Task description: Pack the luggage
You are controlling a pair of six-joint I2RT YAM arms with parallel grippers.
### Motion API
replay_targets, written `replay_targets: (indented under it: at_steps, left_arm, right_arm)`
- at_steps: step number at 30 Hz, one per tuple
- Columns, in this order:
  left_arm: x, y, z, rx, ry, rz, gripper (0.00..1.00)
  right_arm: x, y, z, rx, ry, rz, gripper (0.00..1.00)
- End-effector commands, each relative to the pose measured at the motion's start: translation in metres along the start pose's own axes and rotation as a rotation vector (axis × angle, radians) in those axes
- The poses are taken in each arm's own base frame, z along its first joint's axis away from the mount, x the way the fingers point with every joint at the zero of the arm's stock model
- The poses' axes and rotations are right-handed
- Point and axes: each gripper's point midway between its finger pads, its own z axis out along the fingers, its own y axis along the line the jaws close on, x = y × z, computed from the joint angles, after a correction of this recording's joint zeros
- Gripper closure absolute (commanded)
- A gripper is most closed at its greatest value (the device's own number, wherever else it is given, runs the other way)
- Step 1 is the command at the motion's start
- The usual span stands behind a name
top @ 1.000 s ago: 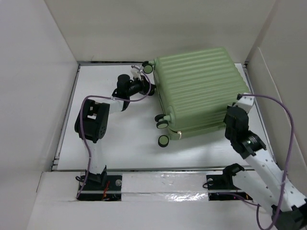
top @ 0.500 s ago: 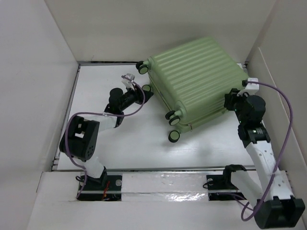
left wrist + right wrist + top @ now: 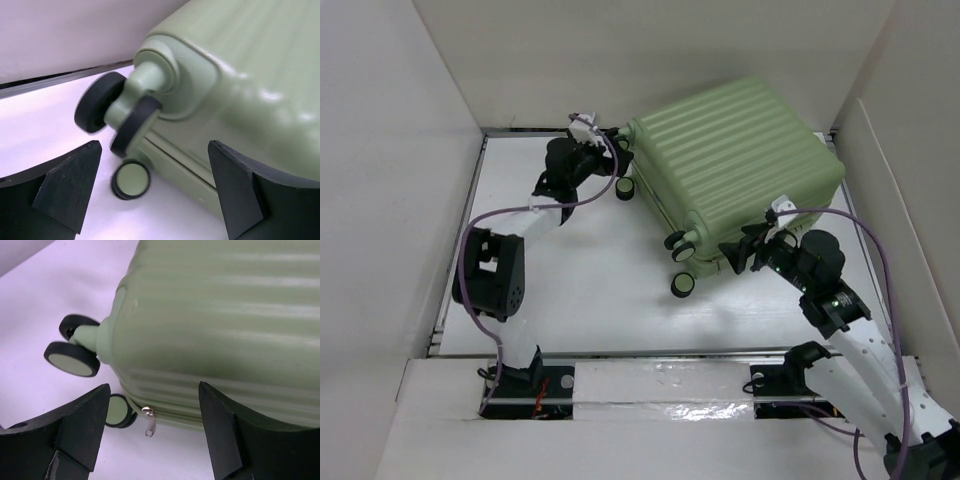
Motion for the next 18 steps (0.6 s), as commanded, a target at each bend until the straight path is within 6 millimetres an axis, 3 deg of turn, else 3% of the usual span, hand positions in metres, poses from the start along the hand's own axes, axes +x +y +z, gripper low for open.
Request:
replay_targets:
  at_steps: [1,3,4,12,15,18]
  left_arm:
    - [0.011,0.010,0.015,0.014,0.174,0.177,0.13]
    - [-0.007,0.024,0.023,-0.035,0.170,0.252,0.12]
    - [-0.003,0.028,0.022,-0.048,0.201,0.266,0.01]
    - [-0.037,0.052,0.039,-0.144,0.212,0.427,0.01]
    - [-0.047,0.049,0.050,-0.107,0.213,0.475,0.01]
    - [-0.039,0.044,0.066,-0.055,0.271,0.491,0.01]
  right_arm:
    - [-0.008,0.012,0.004,-0.058,-0.042,-0.063,0.23]
    - [-0.006,0.016,0.006,-0.071,-0.053,-0.065,0.22]
    - [-0.005,0.024,0.006,-0.101,-0.052,-0.068,0.22]
    - [0.009,0.042,0.021,-0.172,-0.019,-0.085,0.21]
    - [0.012,0.046,0.025,-0.181,-0.012,-0.084,0.21]
    - [0.008,0.044,0.027,-0.166,-0.014,-0.085,0.20]
